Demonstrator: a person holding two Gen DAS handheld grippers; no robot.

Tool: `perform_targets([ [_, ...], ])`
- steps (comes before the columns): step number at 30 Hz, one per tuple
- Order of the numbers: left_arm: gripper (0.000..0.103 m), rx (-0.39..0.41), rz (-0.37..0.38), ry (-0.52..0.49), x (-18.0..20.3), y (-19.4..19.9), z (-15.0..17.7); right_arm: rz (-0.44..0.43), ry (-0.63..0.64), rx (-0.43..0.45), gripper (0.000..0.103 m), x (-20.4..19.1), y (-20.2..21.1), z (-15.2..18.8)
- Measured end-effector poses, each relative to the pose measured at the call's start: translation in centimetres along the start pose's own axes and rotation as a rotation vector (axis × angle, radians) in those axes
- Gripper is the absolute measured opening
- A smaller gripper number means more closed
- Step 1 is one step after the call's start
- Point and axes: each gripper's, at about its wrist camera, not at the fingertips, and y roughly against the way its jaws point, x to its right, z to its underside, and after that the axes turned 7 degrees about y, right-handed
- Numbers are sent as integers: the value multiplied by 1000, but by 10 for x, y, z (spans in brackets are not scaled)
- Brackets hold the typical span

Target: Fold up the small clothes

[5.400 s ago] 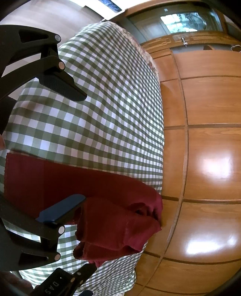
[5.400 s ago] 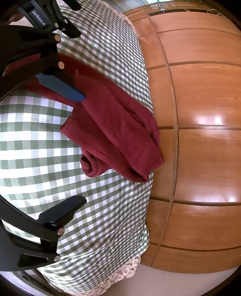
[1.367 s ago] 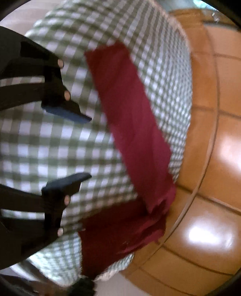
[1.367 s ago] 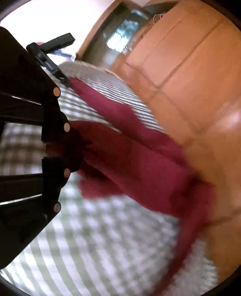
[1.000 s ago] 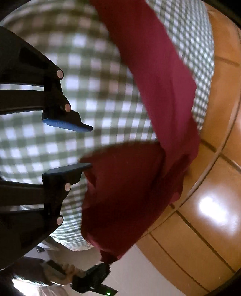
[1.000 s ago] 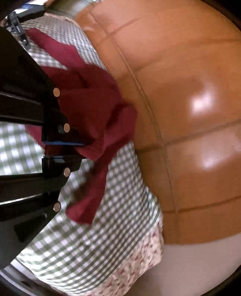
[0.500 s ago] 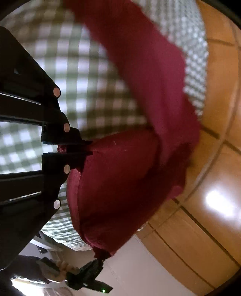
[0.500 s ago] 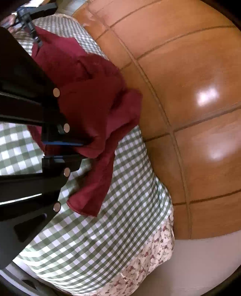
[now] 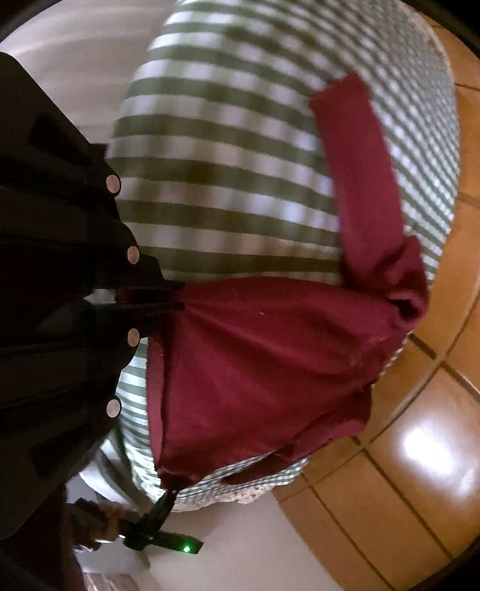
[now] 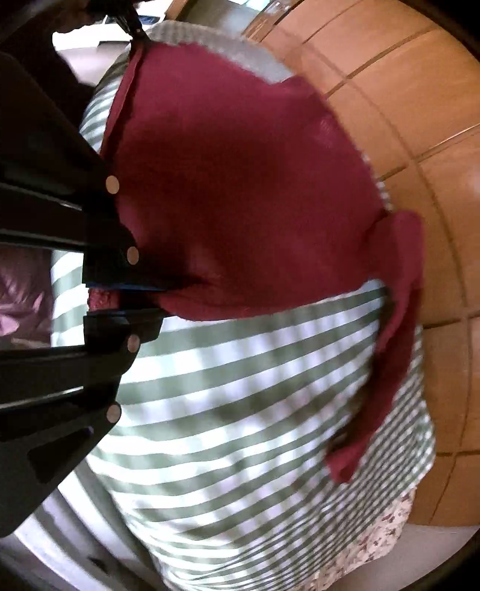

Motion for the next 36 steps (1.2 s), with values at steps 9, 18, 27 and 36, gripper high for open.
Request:
perform_targets([
  [9, 49, 240, -206, 293, -61, 40, -53, 105, 88, 168, 64, -21, 34, -30],
  [18, 49, 297, -243, 447, -114, 47, -91, -77, 221, 122, 70, -113, -20, -48],
  [27, 8, 291, -334, 272, -93, -10, -121, -177, 284, 47, 70, -176, -61, -50],
  [36, 7, 550, -603, 275, -126, 82, -200, -131, 345, 49, 81, -189, -75, -34],
])
